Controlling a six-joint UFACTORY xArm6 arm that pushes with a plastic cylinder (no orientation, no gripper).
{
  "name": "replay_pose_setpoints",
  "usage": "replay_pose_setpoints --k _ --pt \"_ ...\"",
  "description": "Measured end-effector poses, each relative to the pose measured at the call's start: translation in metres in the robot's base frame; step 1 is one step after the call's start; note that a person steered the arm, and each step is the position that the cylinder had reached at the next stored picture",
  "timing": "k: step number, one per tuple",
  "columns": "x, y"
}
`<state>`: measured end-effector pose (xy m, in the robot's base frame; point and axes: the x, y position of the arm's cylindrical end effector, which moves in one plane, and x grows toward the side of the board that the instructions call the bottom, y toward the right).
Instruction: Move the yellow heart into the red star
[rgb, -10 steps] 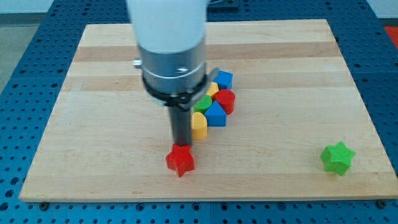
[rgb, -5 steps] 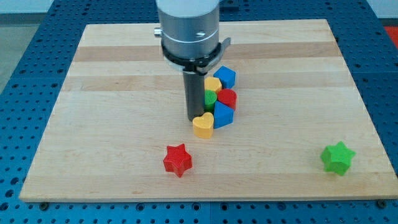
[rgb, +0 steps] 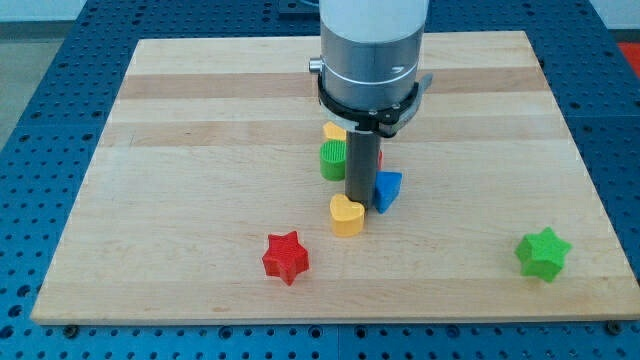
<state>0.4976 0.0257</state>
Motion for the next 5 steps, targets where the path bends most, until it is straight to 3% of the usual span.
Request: replay_pose_setpoints --k 5 --pt "0.031 -0.021"
